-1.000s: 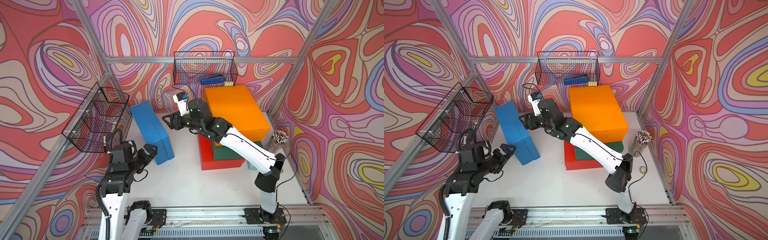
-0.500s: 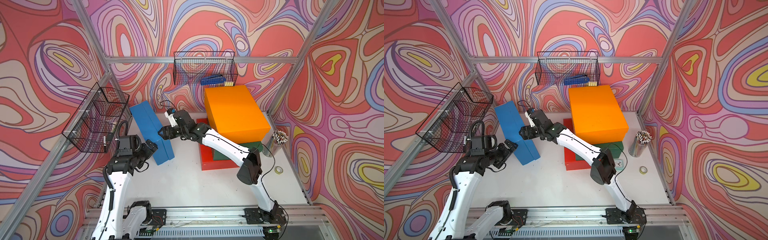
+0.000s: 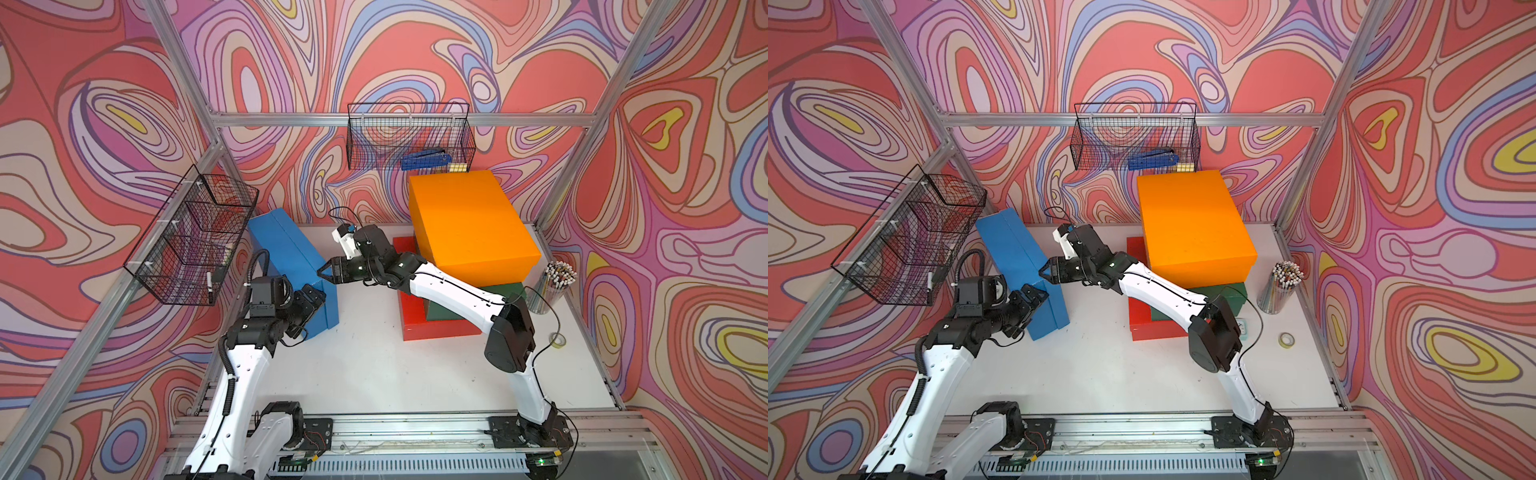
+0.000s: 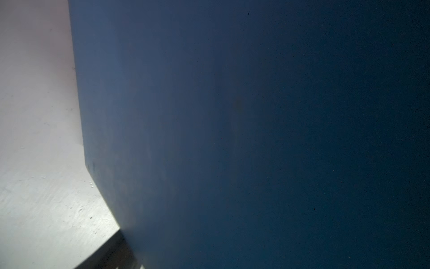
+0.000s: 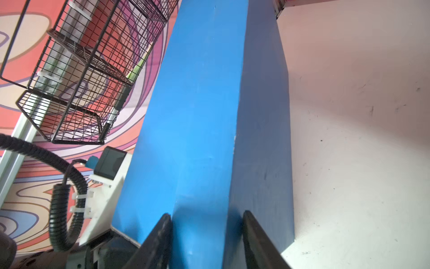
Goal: Stack the shoeboxes
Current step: Adjust the shoebox at the corner of the board.
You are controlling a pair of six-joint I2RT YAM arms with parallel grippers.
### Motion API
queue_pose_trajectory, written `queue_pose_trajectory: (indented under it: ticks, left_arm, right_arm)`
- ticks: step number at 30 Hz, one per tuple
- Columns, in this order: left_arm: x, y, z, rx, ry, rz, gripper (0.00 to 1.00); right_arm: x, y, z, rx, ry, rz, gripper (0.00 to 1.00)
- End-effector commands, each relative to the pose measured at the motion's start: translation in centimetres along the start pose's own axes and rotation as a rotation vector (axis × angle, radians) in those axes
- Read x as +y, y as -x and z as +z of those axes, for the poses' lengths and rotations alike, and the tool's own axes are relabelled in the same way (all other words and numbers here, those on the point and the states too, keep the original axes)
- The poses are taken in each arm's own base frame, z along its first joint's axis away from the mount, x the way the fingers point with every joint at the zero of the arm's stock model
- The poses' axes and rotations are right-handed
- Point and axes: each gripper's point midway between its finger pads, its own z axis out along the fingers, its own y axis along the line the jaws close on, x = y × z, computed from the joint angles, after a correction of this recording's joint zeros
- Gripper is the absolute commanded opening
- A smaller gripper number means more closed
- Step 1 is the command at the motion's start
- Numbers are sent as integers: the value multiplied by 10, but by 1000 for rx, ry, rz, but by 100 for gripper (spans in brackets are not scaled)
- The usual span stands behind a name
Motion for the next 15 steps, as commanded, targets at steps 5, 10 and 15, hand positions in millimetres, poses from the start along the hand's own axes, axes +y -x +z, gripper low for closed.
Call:
queue_pose_trajectory:
  ticks: [5, 10, 15]
  left_arm:
    - [-33, -11, 11, 18, -133, 26, 92]
    - [-50, -19, 32, 38, -179, 67, 92]
    - [-47, -25, 57, 68, -218, 37, 91]
  right_arm:
    - [86, 11, -41, -49, 178, -52, 47]
    - [105, 8, -46, -69, 115, -151, 47]
    - [104, -4, -36, -45, 27, -208, 47]
